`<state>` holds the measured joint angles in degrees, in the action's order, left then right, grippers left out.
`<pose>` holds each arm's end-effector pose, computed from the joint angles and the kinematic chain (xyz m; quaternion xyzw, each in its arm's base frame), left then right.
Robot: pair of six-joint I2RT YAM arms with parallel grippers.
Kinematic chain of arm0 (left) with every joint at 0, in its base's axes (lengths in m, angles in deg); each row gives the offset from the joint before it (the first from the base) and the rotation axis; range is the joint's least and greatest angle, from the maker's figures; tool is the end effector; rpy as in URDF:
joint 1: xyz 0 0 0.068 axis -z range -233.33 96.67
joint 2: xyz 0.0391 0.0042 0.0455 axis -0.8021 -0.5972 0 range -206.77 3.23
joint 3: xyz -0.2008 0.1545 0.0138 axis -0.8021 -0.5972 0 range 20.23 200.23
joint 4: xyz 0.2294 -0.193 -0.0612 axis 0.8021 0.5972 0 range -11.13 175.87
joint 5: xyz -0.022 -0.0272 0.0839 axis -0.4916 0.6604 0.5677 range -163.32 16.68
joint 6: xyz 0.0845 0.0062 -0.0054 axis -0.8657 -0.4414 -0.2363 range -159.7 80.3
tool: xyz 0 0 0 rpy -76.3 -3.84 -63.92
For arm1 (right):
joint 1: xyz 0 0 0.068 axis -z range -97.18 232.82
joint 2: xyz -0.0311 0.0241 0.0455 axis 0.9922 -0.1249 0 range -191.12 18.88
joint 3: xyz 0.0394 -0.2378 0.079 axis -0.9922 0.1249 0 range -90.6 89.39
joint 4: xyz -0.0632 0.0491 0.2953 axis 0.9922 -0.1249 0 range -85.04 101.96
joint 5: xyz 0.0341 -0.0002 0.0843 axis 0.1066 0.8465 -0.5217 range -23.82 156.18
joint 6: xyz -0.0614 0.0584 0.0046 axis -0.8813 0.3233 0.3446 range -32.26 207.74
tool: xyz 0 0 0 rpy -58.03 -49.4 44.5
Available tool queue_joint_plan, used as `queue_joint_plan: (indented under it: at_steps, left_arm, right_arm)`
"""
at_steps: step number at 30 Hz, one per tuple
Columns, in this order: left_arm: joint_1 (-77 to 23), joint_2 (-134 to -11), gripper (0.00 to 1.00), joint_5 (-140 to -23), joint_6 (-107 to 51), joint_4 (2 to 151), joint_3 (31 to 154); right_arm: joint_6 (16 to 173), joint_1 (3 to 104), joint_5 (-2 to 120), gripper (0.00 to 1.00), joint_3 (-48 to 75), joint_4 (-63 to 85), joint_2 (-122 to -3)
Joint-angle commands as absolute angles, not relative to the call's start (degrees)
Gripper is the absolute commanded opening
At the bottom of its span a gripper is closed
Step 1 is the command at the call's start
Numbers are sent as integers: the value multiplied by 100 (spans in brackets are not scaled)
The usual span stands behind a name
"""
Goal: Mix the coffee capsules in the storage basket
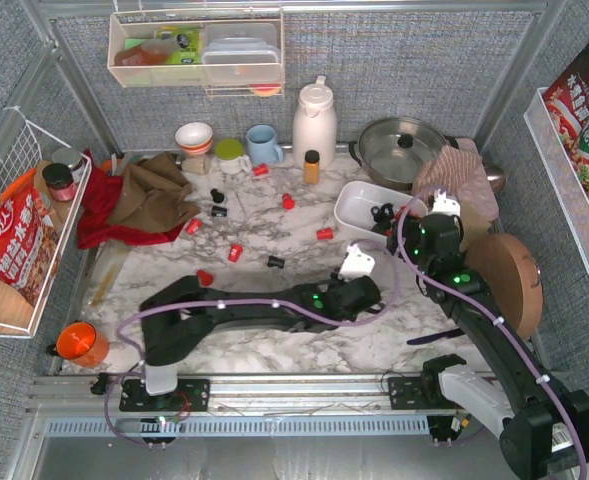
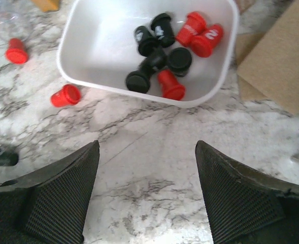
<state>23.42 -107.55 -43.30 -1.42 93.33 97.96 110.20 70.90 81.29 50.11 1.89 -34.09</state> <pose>0.1458 -0.4565 0.1307 0.2080 0.8809 -0.1656 0.3916 0.3020 0.0439 0.2388 0.1478 0.8201 0.0549 0.5501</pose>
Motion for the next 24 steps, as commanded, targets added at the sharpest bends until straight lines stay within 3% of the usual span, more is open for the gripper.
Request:
queue_joint_plan:
  at_steps: [1,8,17,24]
  left_arm:
    - [2155,-9818,41,-4285,-1220,7311,8664]
    - [1613,-8636,42,-4679,-2545,4548,6699]
    - [1468,-8309,43,-5273,-4570,1450,5155]
    - [1402,-8282,43,-5174,-4785,717,4796]
  right_arm:
    - [10835,7092,7217,81,4838,339,-3535]
    - [10733,7078,5731,81,4503,400,-4068]
    - [10870,6931,3738,77,4510,1156,-4421]
    - [11061,6520,3022,71,4734,1936,-4548]
